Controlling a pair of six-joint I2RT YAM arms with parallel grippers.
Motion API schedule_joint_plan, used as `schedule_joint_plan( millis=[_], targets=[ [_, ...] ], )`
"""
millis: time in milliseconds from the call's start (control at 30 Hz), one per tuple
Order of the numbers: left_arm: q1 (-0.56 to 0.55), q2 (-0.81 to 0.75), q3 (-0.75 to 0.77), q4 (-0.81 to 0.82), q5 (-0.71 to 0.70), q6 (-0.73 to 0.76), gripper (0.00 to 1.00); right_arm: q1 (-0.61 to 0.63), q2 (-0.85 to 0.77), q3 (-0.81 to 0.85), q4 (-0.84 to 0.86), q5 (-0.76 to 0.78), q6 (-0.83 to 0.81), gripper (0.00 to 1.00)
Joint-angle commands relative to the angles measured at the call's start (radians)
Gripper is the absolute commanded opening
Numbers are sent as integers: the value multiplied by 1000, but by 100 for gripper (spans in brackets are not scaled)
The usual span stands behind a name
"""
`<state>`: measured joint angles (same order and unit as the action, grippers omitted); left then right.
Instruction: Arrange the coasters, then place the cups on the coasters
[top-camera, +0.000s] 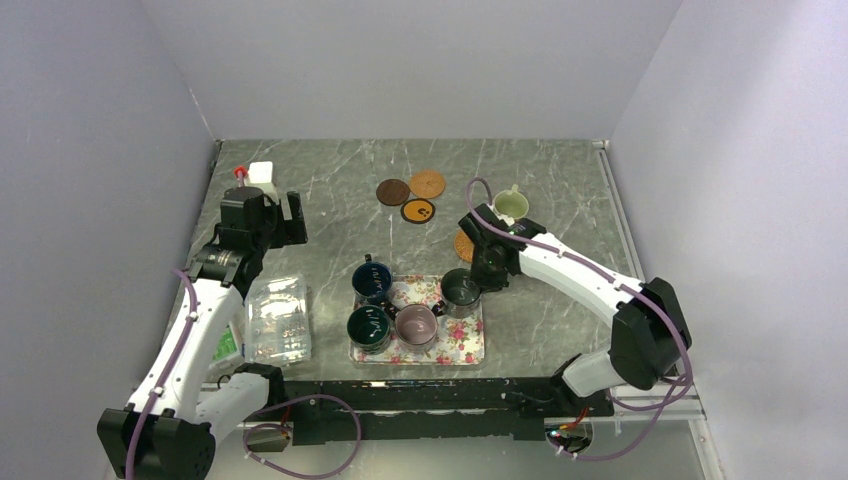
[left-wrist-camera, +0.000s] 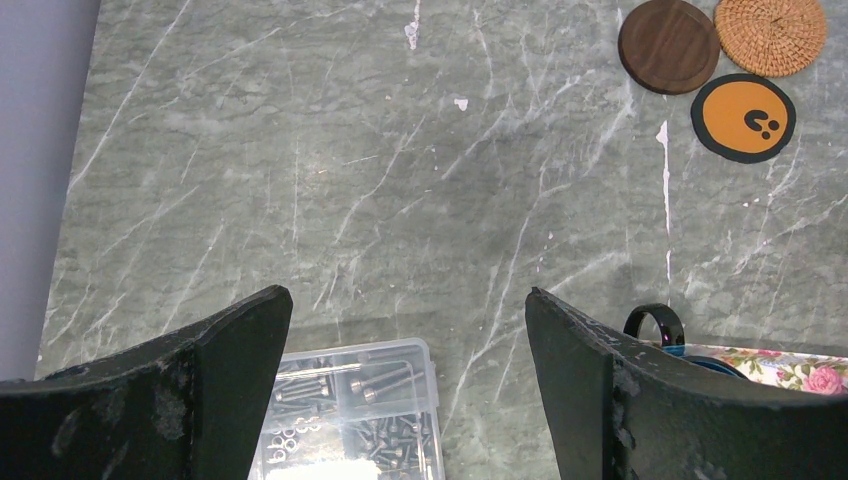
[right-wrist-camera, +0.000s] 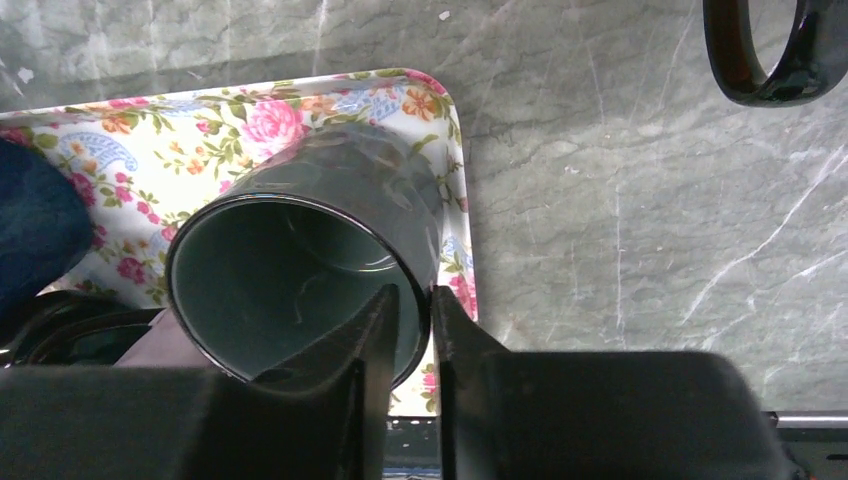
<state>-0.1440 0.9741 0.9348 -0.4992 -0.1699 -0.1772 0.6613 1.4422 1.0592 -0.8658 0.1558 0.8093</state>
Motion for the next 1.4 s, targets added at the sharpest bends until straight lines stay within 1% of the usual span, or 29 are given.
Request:
schedule_joint_plan(
  millis=[0,67,100,200,367,500,633,700,767,800,867,967,1033,1133,1267,1367],
  targets=[
    [-3,5,9,7,2,-1,94,6,19,25,35,31,-33,15],
    [-3,7,9,9,4,0,94,6,36,41,41,51,-64,4],
    [-3,6,9,9,4,1,94,6,44,50,47,61,-91,0],
    [-3,9,9,8,1,2,94,6,79,91,60,107,-210,0],
    [-3,10,9,7,-3,2,94,3,77,127,114,140,-520,0],
    [-3,14,10,7,-4,2,94,-2,70,128,126,43,-734,0],
    [-3,15,9,7,1,2,94,-8,88,103,126,-53,-849,0],
    [-3,18,9,7,1,2,94,-7,101,101,133,-82,-854,0],
    [-3,18,9,8,3,3,94,-8,115,109,142,-71,-833,0],
    [-3,18,9,7,3,2,94,-8,123,117,139,-59,-821,4],
    [-3,19,9,7,1,2,94,-7,134,140,124,-23,-799,25],
    [-3,17,9,7,2,1,94,-8,136,170,94,35,-762,41],
    [-3,15,9,7,5,1,94,-8,127,190,66,69,-736,47],
    [-3,14,9,7,8,-1,94,-7,107,215,22,121,-661,48],
    [-3,16,9,8,13,-1,94,-6,91,231,-62,184,-488,46],
    [-5,18,9,10,15,0,94,-6,78,209,-108,168,-383,43]
  ],
)
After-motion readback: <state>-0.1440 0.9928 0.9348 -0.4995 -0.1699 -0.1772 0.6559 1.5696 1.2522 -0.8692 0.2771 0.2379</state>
